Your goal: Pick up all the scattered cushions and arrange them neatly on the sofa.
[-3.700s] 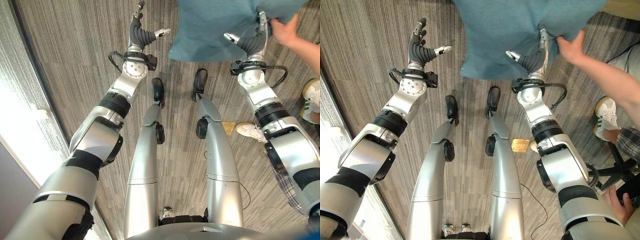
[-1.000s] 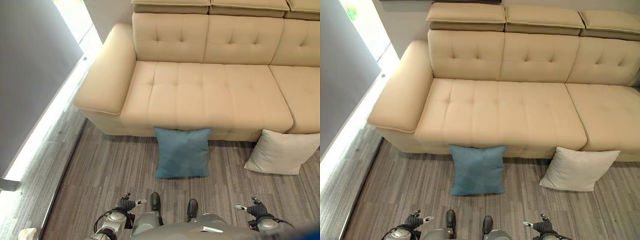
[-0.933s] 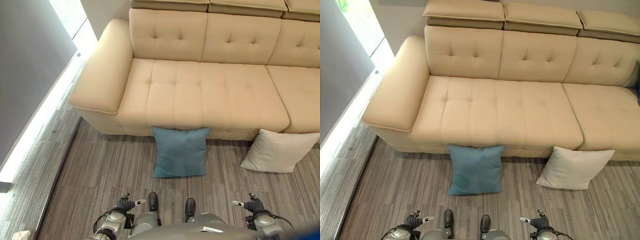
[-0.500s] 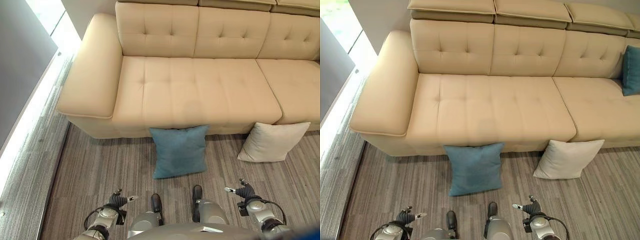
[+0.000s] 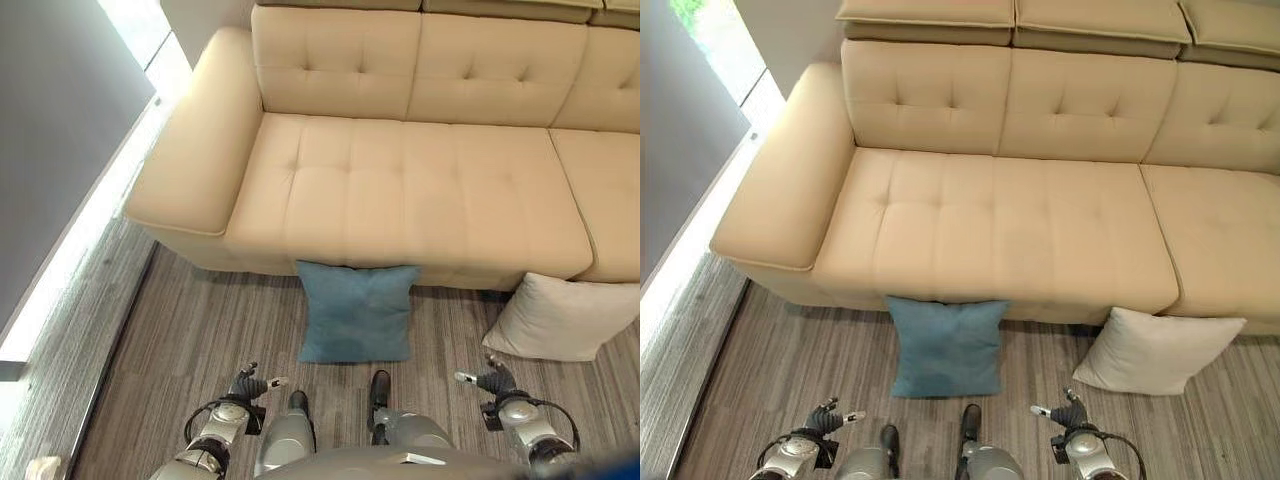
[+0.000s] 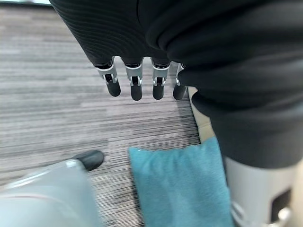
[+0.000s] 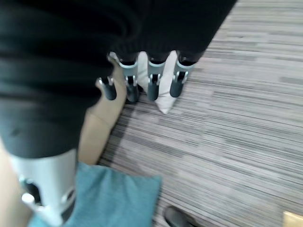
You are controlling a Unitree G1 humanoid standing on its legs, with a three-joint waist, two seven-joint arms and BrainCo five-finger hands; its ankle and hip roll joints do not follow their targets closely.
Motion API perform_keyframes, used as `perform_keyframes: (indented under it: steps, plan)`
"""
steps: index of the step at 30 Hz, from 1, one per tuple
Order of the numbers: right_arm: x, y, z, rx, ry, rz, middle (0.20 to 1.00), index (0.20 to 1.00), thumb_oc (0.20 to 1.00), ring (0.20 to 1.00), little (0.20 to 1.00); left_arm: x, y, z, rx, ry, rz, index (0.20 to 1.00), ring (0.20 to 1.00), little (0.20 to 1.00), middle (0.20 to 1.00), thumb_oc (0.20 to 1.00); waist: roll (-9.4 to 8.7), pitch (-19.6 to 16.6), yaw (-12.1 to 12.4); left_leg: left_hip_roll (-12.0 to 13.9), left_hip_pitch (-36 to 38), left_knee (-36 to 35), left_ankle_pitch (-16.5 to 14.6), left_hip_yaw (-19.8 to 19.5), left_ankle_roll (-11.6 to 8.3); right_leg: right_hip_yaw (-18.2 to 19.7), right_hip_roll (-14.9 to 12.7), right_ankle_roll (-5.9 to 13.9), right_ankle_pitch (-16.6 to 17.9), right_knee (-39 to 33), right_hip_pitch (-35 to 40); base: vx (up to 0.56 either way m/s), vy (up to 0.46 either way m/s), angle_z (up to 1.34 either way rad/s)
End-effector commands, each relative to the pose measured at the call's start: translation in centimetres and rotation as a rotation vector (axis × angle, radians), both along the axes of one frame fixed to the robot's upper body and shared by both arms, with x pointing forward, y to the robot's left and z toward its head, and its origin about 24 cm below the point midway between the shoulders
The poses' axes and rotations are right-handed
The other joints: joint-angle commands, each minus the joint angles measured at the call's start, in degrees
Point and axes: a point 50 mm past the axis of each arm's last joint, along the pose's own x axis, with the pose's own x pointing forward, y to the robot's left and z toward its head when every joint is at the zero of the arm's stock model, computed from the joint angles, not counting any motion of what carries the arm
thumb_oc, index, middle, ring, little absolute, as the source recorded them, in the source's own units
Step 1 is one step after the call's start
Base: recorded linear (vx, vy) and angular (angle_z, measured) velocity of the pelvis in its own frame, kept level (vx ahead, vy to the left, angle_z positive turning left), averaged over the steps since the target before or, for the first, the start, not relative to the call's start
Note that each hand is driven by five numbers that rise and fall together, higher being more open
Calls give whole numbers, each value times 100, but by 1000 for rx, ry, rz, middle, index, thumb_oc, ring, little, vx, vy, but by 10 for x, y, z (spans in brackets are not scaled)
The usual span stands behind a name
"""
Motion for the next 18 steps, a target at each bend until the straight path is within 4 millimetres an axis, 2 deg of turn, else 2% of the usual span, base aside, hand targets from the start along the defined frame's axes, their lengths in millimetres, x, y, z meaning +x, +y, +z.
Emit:
perform_keyframes:
  steps: [1,2,5,12,17,18]
  plan:
    - [-10,-14,0,-42,15,-14,1000,1000,1000,1000,1000,-4,3,0,5,-8,21,1000,1000,1000,1000,1000,-130,-54,-25,-238,92,-273,-619,182,443,373,-176,530,-452,630,3,85,-56,2]
    - [-12,-15,0,-45,21,-16,1000,1000,1000,1000,1000,-4,2,0,5,-7,17,1000,1000,1000,1000,1000,-134,-80,-23,-222,109,-411,-599,184,449,376,-156,545,-460,581,41,147,-22,-4]
    - [-15,-15,-2,-49,39,-19,1000,1000,1000,1000,1000,-10,1,-3,7,22,3,1000,1000,1000,1000,1000,-59,-131,33,-198,116,-1119,-254,165,392,488,-20,573,-604,567,160,170,55,2]
    - [-10,-10,-2,-51,33,16,1000,1000,1000,1000,1000,-15,4,-5,9,34,17,1000,1000,1000,1000,1000,-15,-153,66,-297,251,-1271,-345,254,484,648,-98,647,-650,755,60,58,115,-33]
    - [8,-5,7,-50,-31,42,1000,1000,1000,1000,1000,4,13,7,26,-58,56,1000,1000,1000,1000,1000,-32,24,112,-361,52,-1094,-478,357,631,759,-213,704,-665,1226,-396,-21,100,-23]
    - [15,-5,11,-54,-55,44,1000,1000,1000,1000,1000,13,15,12,31,-98,60,1000,1000,1000,1000,1000,-37,67,117,-391,-49,-1060,-490,371,658,761,-252,732,-634,1305,-540,-38,95,6]
